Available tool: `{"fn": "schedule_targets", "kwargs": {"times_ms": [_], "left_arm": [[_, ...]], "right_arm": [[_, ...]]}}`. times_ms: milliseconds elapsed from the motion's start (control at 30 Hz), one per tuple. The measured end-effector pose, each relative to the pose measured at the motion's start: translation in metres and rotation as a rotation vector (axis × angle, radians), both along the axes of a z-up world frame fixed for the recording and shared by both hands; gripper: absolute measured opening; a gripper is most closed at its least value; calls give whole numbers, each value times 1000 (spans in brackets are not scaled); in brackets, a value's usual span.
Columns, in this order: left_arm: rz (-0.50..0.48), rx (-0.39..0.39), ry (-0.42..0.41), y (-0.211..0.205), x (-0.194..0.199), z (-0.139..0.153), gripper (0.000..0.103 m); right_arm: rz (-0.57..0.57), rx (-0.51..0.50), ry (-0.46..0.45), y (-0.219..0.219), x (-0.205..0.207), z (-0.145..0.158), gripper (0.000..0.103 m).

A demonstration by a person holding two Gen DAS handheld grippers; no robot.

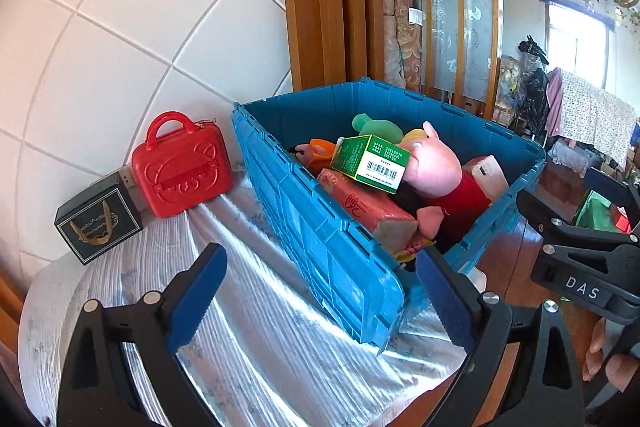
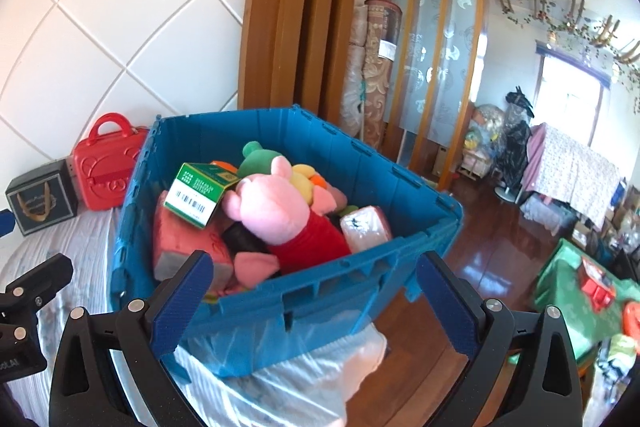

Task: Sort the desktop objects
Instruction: 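Open the right gripper to drop the tissue pack while the left gripper releases the syrup box into the bin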

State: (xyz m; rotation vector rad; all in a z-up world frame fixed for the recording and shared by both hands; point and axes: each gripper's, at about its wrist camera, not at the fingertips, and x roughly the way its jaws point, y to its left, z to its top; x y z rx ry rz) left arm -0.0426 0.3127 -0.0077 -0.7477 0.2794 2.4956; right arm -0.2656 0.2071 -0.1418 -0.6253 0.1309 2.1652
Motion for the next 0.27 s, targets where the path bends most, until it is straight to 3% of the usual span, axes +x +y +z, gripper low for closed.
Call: {"fn": "schedule_targets", "kwargs": {"times_ms": [267], "left_arm": [[3,15,-24,-14,20,-2,97]], "right_arm": [[7,1,-4,-26,17,1,103]]}}
